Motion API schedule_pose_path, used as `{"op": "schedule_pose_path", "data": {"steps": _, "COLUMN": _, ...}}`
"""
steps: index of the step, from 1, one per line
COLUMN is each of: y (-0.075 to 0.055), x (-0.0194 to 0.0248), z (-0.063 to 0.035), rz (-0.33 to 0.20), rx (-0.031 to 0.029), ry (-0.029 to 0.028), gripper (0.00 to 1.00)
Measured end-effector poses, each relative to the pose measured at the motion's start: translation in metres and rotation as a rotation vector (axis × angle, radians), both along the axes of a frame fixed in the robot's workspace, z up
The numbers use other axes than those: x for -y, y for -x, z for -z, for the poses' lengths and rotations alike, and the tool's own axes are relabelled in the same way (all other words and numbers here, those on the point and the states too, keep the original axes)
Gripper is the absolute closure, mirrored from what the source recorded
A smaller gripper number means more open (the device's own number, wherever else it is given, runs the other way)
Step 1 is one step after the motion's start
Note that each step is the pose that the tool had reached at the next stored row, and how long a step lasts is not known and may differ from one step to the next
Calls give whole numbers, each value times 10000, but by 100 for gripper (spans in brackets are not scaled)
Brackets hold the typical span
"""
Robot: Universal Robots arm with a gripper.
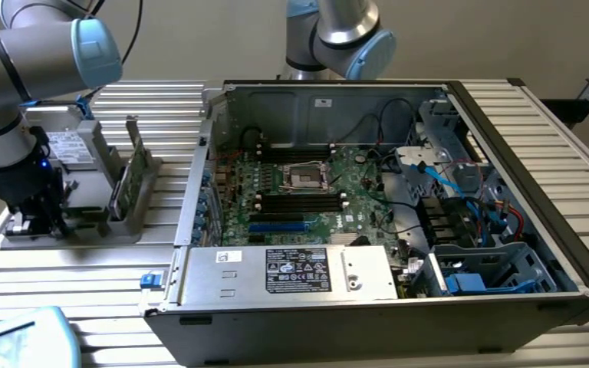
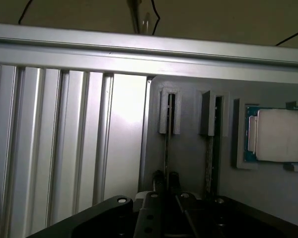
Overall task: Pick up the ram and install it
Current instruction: 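Pick up the ram and move it above insertion slot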
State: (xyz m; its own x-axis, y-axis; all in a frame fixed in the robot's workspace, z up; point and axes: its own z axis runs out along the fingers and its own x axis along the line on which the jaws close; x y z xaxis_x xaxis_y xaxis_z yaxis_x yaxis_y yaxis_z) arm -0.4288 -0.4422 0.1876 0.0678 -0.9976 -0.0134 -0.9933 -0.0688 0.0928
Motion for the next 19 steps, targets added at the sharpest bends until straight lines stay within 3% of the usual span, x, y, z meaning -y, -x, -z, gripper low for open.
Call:
{"op": "schedule_pose_path", "data": {"steps": 8, "y": -7, "x": 0, "z": -31, "rz": 0, "rx": 2, "ry": -1, "gripper": 86}}
{"op": "schedule_pose_path", "data": {"steps": 19, "y": -7, "x": -9, "z": -157, "rz": 0, "rx": 1, "ry": 0, "gripper": 86}}
